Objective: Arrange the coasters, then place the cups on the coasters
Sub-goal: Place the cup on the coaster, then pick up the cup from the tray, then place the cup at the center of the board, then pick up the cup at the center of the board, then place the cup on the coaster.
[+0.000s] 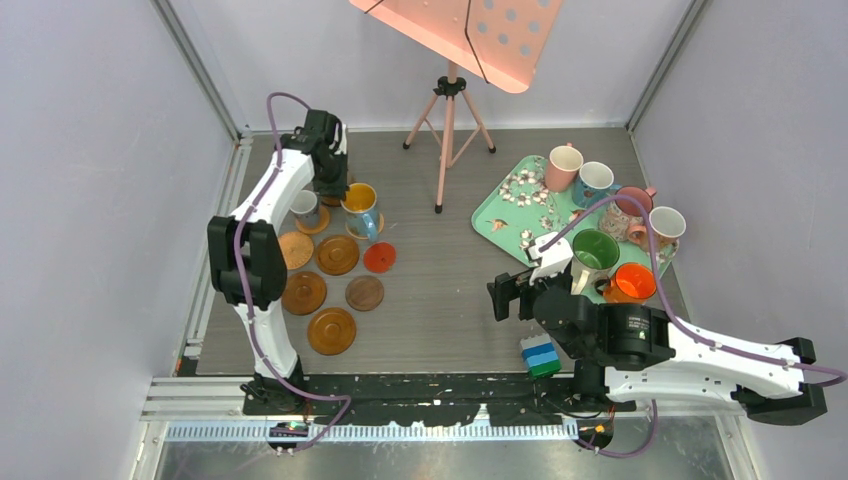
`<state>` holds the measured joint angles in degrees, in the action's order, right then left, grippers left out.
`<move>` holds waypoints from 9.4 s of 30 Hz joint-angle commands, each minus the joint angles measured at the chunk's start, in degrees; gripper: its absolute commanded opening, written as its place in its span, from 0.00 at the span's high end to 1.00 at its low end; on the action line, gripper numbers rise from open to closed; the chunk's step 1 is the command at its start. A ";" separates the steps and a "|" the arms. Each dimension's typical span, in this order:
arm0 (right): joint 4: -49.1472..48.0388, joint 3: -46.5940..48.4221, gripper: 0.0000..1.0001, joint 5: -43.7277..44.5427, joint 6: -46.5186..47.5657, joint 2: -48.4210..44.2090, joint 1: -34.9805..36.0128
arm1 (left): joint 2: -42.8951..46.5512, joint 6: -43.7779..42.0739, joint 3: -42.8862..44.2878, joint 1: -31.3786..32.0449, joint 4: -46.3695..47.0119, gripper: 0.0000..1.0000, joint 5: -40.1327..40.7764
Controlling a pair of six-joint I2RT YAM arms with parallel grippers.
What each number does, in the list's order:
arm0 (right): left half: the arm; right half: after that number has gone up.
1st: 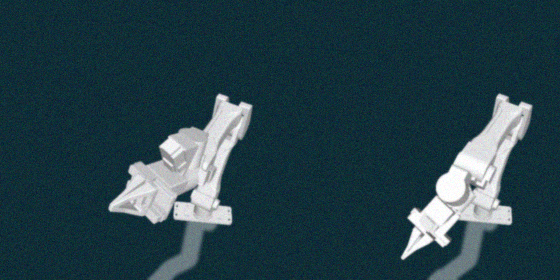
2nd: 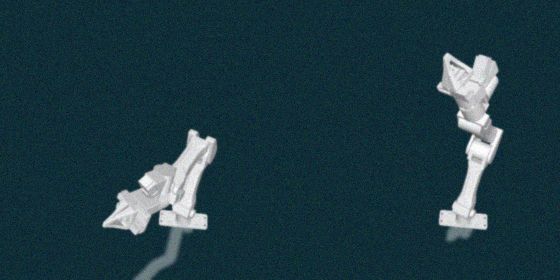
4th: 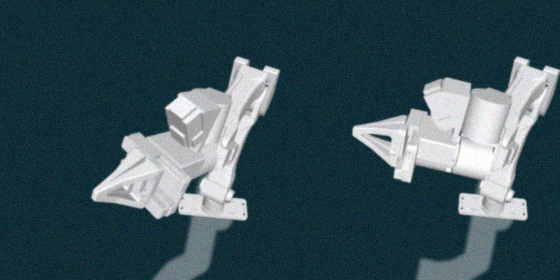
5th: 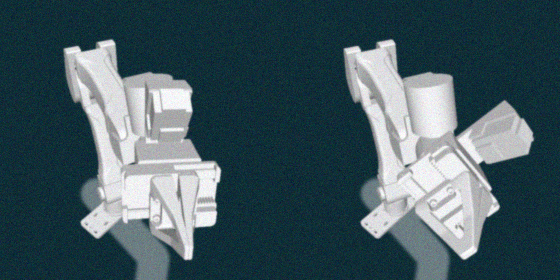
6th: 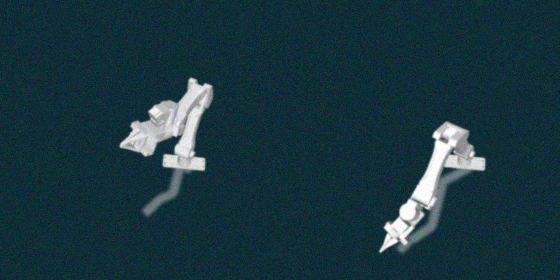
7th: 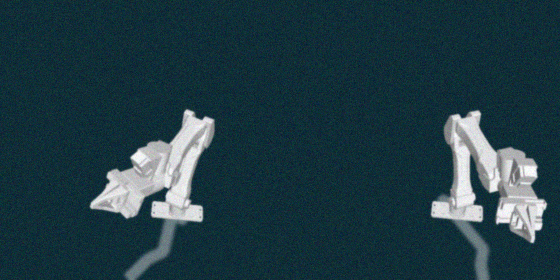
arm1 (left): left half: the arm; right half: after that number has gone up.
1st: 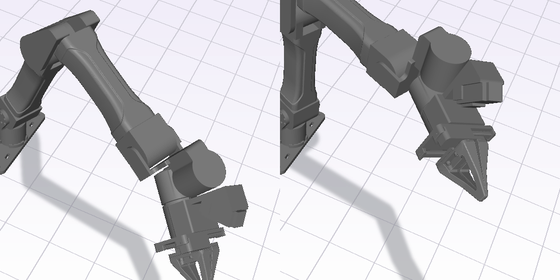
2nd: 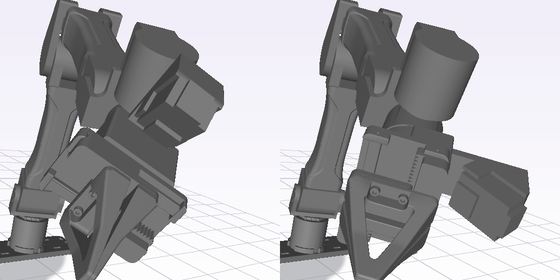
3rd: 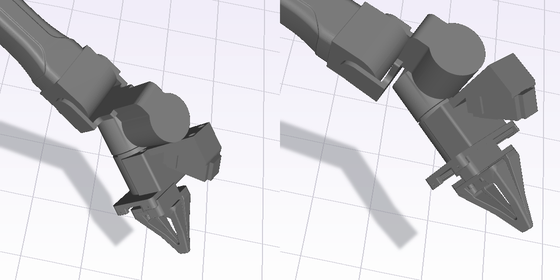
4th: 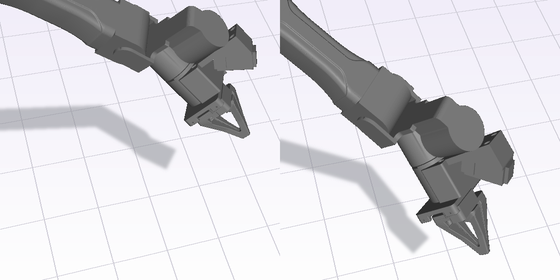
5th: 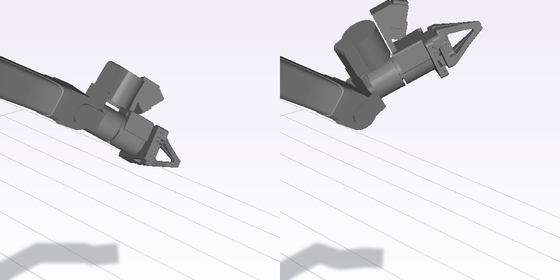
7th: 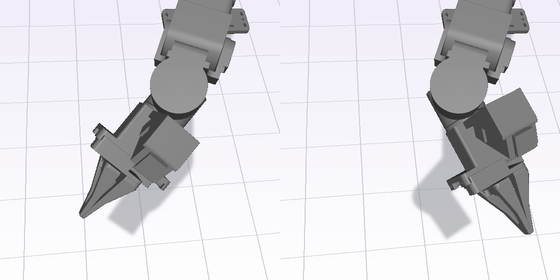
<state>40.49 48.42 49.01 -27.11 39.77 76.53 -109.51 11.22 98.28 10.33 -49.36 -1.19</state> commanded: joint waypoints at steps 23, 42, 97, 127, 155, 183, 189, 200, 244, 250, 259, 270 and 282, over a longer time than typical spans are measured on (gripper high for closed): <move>-1.19 3.32 0.05 2.54 -3.22 1.68 0.02 | 9.78 0.91 4.27 -0.48 -2.27 0.43 -7.75; 10.92 7.03 0.05 -12.77 -2.08 10.77 -39.22 | 41.16 3.12 -19.73 3.08 1.55 0.01 -19.72; 3.98 20.94 0.95 -29.59 16.10 28.94 -43.01 | 72.31 1.08 -48.92 6.11 6.75 0.01 5.45; -14.50 11.69 0.94 -24.85 19.31 41.43 -5.31 | 71.12 1.60 -49.67 6.11 6.70 0.01 5.35; 0.09 22.65 0.45 -12.18 -0.96 32.16 -10.05 | 68.37 16.05 -50.52 22.66 7.12 0.13 0.34; 4.62 3.97 0.45 -10.58 3.42 -5.18 -22.74 | 29.71 27.45 -36.81 46.58 23.89 0.51 10.66; 4.64 2.41 0.44 -10.95 3.80 -6.58 -22.74 | 26.82 28.28 -36.03 46.61 21.03 0.60 8.32; 4.17 1.32 0.43 -10.21 4.96 -7.23 -22.74 | 23.92 26.28 -34.47 46.64 17.79 0.83 4.38; 4.13 -0.69 0.42 -10.69 5.15 -10.53 -22.74 | 36.08 23.96 -35.95 39.27 7.08 1.00 3.44; 4.16 -0.92 0.41 -10.78 4.87 -10.67 -22.74 | 45.75 27.91 -40.45 30.29 5.77 1.00 3.96; 4.09 -0.72 0.31 -10.74 4.41 -10.08 -22.73 | 58.25 31.75 -42.73 17.40 -0.59 1.00 12.27; 4.53 -0.70 0.03 -10.74 3.23 -10.17 -22.74 | 65.31 34.61 -43.20 -4.69 -4.41 1.00 16.54; 5.46 -0.01 0.05 -11.74 2.85 -9.29 -22.74 | 62.33 47.23 -44.69 -23.60 2.57 1.00 10.33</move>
<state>45.95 47.55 37.19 -23.14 29.93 53.89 -46.96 48.97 52.97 -9.61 -57.34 13.47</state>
